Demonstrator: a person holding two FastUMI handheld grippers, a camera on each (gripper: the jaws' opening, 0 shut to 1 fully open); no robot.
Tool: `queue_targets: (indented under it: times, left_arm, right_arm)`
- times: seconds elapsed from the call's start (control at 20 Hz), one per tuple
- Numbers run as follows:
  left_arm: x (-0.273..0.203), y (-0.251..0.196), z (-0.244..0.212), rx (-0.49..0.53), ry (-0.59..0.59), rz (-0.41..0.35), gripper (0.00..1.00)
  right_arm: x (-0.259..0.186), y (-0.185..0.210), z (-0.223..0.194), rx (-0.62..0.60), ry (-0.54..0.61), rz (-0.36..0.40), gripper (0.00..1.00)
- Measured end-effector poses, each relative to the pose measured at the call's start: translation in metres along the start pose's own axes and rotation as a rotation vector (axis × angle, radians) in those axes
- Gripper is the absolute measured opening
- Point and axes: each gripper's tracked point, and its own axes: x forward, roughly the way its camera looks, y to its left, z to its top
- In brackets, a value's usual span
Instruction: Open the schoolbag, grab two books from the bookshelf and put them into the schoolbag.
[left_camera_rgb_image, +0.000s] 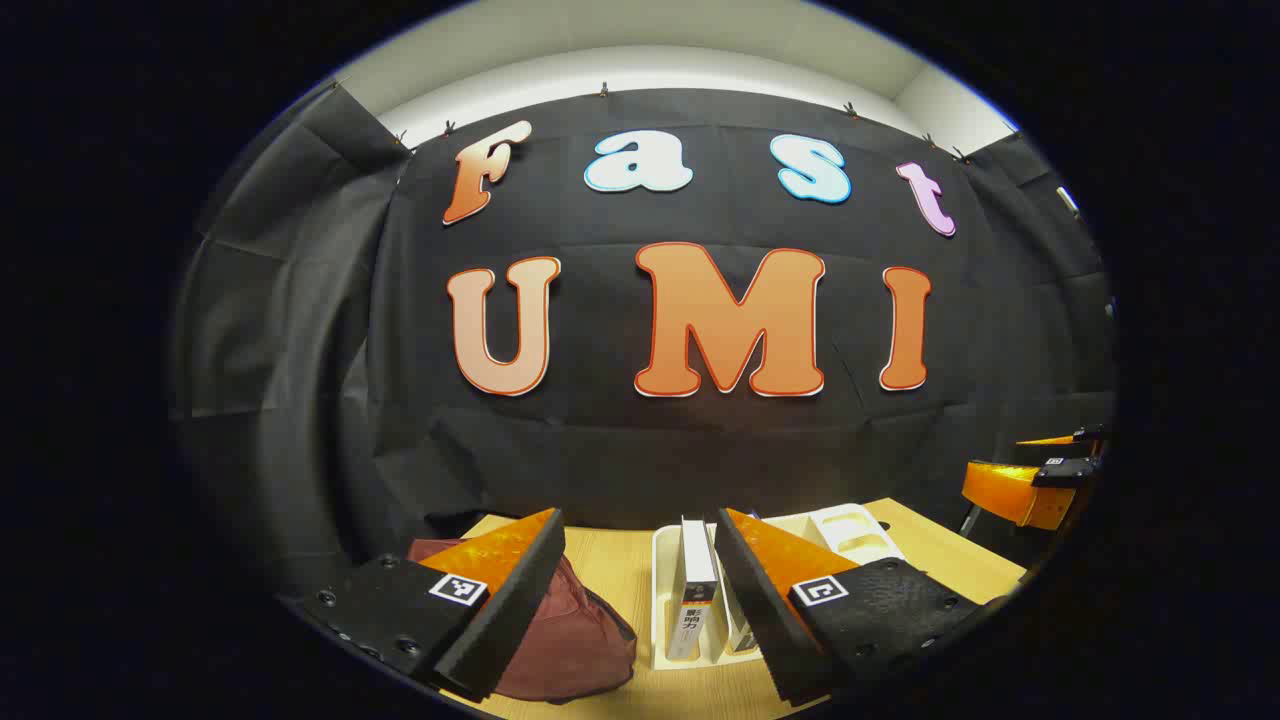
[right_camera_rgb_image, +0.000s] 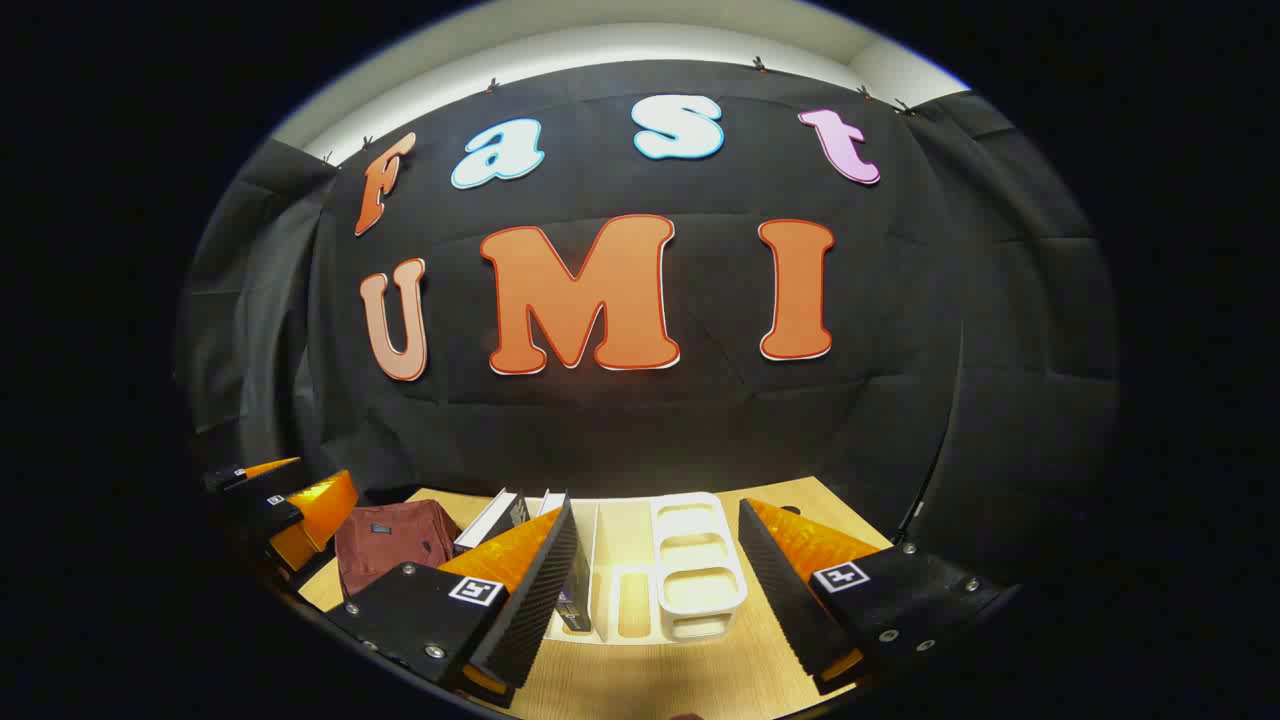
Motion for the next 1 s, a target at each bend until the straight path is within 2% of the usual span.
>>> queue_targets:
  times: [1.0]
  left_arm:
    - [-0.0041, 0.0011, 0.0031, 0.013, -0.012, 0.013, 0.95]
  right_arm:
    - [0.0007, -0.0038, 0.0005, -0.005, -0.001, -0.002, 0.96]
